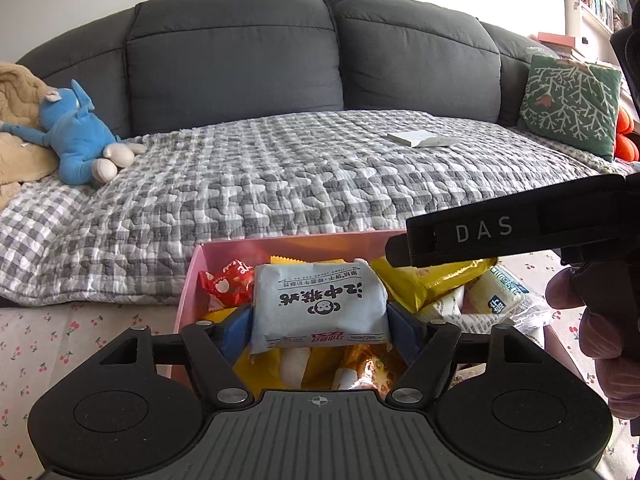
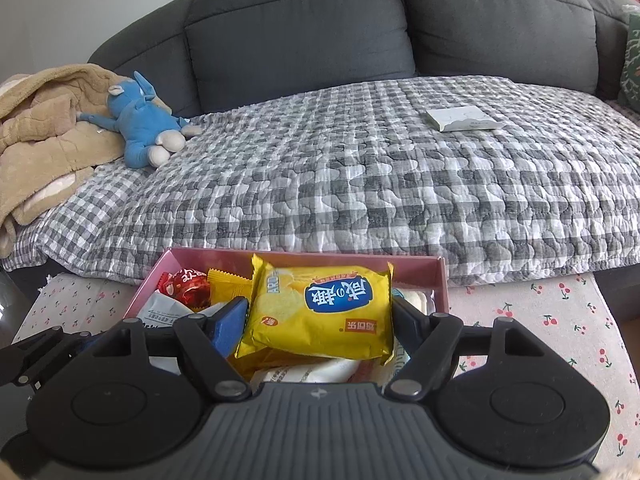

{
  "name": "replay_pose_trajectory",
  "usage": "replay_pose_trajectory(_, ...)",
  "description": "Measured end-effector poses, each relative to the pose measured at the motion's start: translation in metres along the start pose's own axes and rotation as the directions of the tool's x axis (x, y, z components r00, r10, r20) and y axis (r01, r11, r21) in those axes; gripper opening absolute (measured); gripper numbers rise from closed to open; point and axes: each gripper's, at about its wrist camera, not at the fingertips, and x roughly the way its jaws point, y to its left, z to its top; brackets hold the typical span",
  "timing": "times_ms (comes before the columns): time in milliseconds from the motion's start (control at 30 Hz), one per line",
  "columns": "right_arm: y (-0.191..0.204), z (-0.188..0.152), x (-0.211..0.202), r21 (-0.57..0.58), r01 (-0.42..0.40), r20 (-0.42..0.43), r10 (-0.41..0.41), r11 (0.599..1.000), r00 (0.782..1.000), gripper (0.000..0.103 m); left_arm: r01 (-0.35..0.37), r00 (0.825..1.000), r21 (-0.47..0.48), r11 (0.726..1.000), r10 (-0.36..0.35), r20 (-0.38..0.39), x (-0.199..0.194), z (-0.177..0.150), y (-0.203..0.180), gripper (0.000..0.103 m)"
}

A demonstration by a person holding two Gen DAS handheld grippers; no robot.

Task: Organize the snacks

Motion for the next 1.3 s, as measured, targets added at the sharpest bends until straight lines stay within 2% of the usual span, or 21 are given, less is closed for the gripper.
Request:
replay_pose_trajectory(100, 0.001, 0.003, 0.000, 0.021, 0.002, 0.010, -0.003, 1.000, 1.000, 0.081, 0.001, 1.000, -0.017, 1.000, -0.001, 0.001, -0.001, -0.001, 0.001, 0.081)
replay_pose_trajectory(267, 0.000, 0.003, -0.015, 0.022, -0.007, 0.029, 0.007, 1.000, 1.000, 0.086, 0.003, 1.000, -0.016, 1.000, -0.003, 0.012, -0.011, -0.001, 0.000, 0.088)
replay_pose_trajectory(700, -0.005, -0.019, -0.063, 0.014, 0.001, 0.040, -0.002, 1.000, 0.999, 0.091, 0.008, 1.000, -0.046, 0.999, -0.008, 0.000, -0.065, -0.012, 0.004, 0.097)
replay_pose_trajectory(867, -0.005, -0.034, -0.085, -0.006, 0.015, 0.042, -0.015, 1.000, 0.999, 0.093, -0.021, 0.999, -0.029, 0.999, 0.020, -0.030, -0.087, -0.022, 0.004, 0.100)
replay_pose_trajectory(1167, 0.002, -0.073, -0.116, -0.049, 0.045, 0.023, -0.044, 0.998, 0.999, 0.097, -0.078, 0.993, 0.016, 0.997, 0.079, -0.088, -0.122, -0.048, -0.001, 0.101)
replay_pose_trajectory(1300, 0.010, -0.085, -0.127, -0.081, 0.064, 0.016, -0.063, 0.995, 0.998, 0.099, -0.111, 0.985, 0.016, 0.994, 0.112, -0.130, -0.134, -0.056, -0.003, 0.101)
